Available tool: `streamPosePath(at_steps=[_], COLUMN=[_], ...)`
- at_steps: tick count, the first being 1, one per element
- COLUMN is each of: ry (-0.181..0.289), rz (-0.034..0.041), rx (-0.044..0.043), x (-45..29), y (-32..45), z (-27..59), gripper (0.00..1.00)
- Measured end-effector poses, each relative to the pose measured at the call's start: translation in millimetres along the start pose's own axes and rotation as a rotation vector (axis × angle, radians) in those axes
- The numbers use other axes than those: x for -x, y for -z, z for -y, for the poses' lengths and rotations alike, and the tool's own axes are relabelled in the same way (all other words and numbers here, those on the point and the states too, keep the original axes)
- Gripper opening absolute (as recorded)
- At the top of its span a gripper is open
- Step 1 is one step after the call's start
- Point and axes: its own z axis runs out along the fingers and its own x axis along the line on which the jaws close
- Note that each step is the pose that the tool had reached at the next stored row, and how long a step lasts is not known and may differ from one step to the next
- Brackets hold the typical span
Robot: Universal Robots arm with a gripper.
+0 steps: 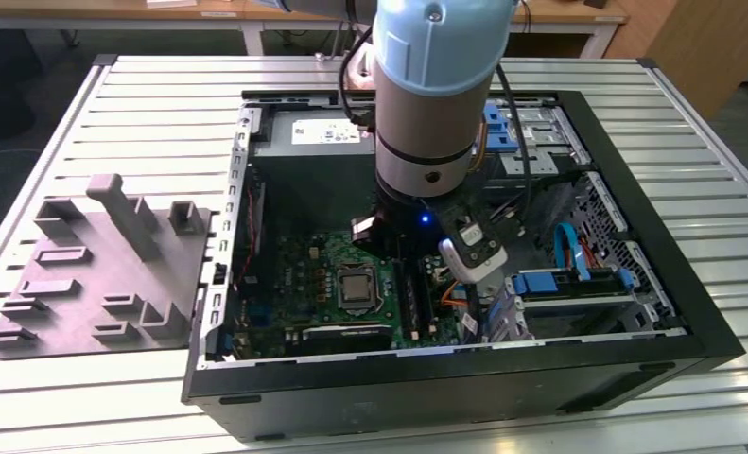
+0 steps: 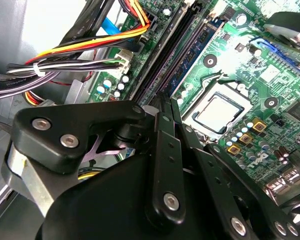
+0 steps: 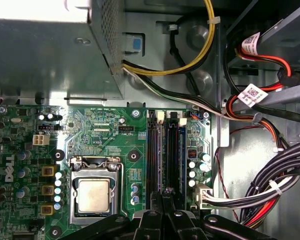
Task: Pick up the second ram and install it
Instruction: 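Insert the second ram into the second slot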
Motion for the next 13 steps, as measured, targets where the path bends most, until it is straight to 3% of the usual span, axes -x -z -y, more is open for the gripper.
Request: streamPosePath(at_steps=[13], ry=[-0.015], rz=[0.0010], rx=[-0.0009], x=[-0.1], y=[-1.5], z=[0.1], gripper=[0.12])
